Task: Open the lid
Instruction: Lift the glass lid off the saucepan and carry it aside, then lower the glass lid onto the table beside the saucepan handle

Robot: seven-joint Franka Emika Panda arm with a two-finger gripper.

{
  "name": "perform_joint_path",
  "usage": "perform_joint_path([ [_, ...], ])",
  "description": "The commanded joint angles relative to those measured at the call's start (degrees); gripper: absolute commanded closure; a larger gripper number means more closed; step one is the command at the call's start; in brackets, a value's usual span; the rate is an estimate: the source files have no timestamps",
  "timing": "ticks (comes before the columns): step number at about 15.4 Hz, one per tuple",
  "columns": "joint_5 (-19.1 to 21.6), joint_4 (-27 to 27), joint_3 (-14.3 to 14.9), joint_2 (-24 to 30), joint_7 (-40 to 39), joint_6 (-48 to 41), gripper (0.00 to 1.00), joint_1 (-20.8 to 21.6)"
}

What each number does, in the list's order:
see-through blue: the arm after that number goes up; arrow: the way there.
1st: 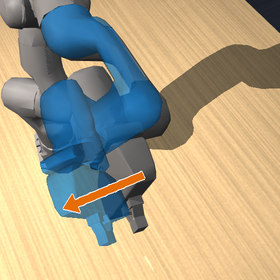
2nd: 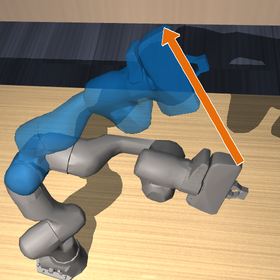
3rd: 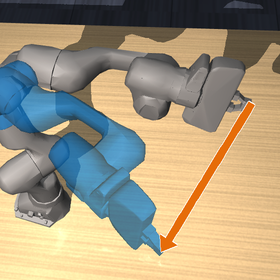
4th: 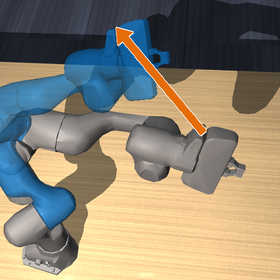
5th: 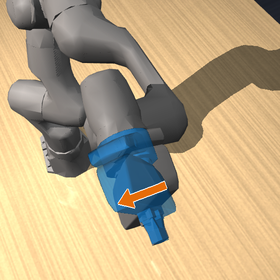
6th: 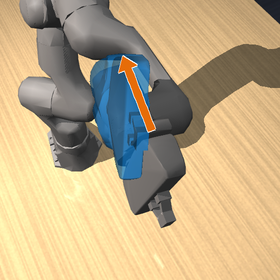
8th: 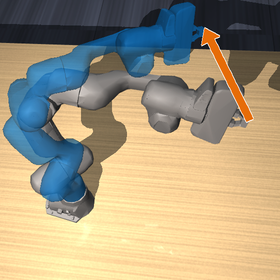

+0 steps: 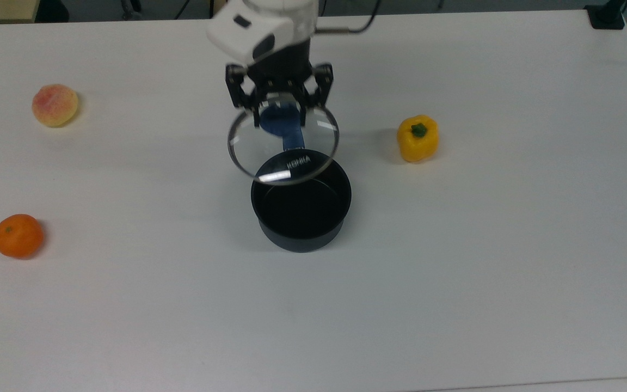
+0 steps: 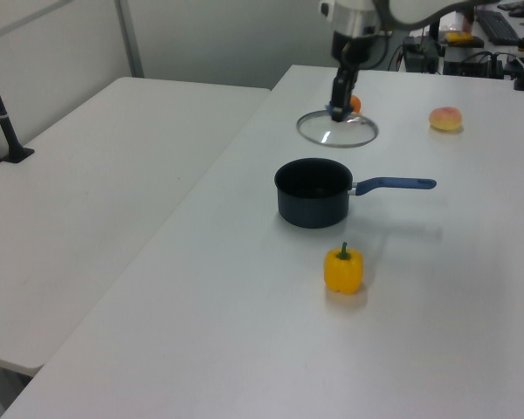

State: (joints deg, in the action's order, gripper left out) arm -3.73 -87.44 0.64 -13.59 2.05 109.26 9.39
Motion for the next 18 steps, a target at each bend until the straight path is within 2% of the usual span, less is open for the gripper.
perform_joint_path([
  [1, 0.0, -7.5, -0.1, 9.8, -6.9, -5.9, 0.92, -2.1],
  [4, 0.0, -11.8, 0.7, 14.7, -12.9, -10.7, 0.92, -2.8],
  [6, 0.0, -13.9, 2.2, 16.9, -17.0, -14.4, 0.92, -3.2],
  [9, -0.5, -19.6, 4.5, 20.1, -20.8, -15.0, 0.92, -3.1],
  [11, -1.0, -24.4, 7.3, 22.4, -22.8, -14.8, 0.92, -3.2],
  [12, -2.3, -26.5, 7.7, 23.1, -23.1, -14.5, 0.91, -3.2],
  [13, -4.9, -30.7, 7.9, 24.3, -23.1, -13.4, 0.91, -3.2],
  [15, -5.8, -37.2, 7.9, 24.3, -23.0, -8.6, 0.91, -3.9],
  [18, -8.0, -45.7, 7.7, 24.0, -20.3, 4.2, 0.89, -4.2],
])
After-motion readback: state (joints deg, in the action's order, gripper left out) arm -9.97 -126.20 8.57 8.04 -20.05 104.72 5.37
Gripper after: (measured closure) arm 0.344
